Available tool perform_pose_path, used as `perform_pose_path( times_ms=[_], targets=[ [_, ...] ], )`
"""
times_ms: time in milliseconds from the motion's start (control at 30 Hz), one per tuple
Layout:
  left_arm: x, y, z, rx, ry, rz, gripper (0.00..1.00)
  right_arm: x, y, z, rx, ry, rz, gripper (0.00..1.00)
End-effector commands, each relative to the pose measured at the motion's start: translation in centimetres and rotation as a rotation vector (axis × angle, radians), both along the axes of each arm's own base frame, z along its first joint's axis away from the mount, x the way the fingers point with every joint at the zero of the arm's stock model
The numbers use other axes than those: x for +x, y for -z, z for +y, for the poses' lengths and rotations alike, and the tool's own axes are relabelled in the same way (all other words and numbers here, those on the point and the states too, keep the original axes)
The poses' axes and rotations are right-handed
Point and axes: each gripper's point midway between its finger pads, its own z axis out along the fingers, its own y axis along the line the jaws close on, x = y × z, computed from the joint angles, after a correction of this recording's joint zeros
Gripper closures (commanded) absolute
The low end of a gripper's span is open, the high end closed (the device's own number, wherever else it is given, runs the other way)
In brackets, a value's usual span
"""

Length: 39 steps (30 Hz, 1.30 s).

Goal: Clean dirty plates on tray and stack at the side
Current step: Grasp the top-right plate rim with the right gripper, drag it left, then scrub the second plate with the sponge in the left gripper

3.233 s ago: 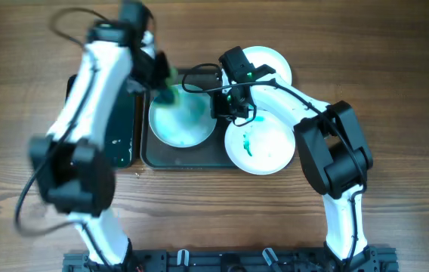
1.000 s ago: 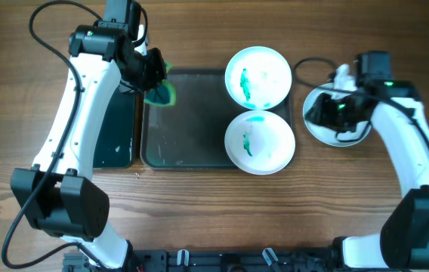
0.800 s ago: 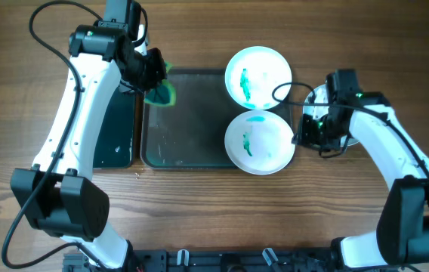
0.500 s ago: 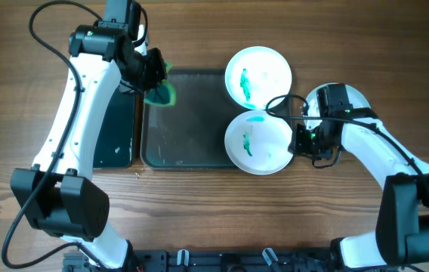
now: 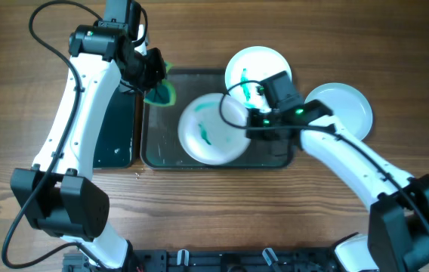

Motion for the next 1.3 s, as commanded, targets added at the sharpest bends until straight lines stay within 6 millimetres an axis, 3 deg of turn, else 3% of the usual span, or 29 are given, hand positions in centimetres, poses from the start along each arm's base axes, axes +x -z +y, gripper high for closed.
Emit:
perform_pose_path(
  times_ms=[0,100,200,300,367,467,567,700,767,967,1100,1200,1233,1267],
  targets=[
    [0.0,0.3,-0.1,0.000,0.001,0.006,0.96,1.6,2.6,1.6,-0.013,0.139,0.027,0.96],
    [0.0,0.3,-0.1,0.000,0.001,0.006,0.96,2.7,4.4,4.3,0.011,0.109,0.076,0.96],
    [0.0,0.3,-0.1,0.000,0.001,0.007,0.96,1.9,6.4,5.4,0.040,0.089,0.156,0.95],
    [-0.1,0.4,-0.1,0.000,0.001,0.009,0.96,2.3,6.0,5.3,0.058,0.049,0.152,0.69],
    [-0.4,1.1,-0.1,0.003,0.001,0.028,0.96,2.9,5.4,4.9,0.075,0.011,0.151,0.66],
    [-0.4,2.9,0.0,0.005,0.000,0.038,0.96,3.5,5.9,5.2,0.058,-0.050,0.152,0.66],
    [-0.5,3.6,-0.1,-0.001,-0.024,0.049,0.96,3.8,6.8,5.4,0.053,-0.045,0.166,0.83],
    [-0.4,4.6,-0.3,0.003,-0.019,0.070,0.96,3.9,6.8,5.5,0.052,-0.040,0.164,0.92],
    [-0.5,6.1,-1.0,0.010,-0.001,0.101,0.96,3.8,6.9,5.4,0.051,-0.025,0.172,0.96],
    [-2.2,13.4,-4.1,0.041,0.081,0.211,0.96,3.8,6.9,5.4,0.050,-0.029,0.172,0.96],
    [-3.3,18.2,-3.7,0.075,0.043,0.294,0.96,3.8,6.9,5.4,0.050,-0.034,0.172,0.96],
    [-3.8,19.8,-3.3,0.103,0.032,0.327,0.96,3.8,6.9,5.5,0.052,-0.034,0.172,0.96],
    [-3.8,19.8,-3.7,0.083,0.050,0.326,0.96,3.8,6.9,5.5,0.052,-0.034,0.172,0.96],
    [-3.8,19.4,-5.6,-0.016,0.162,0.310,0.96,3.8,6.9,5.5,0.052,-0.034,0.172,0.96]
  ],
)
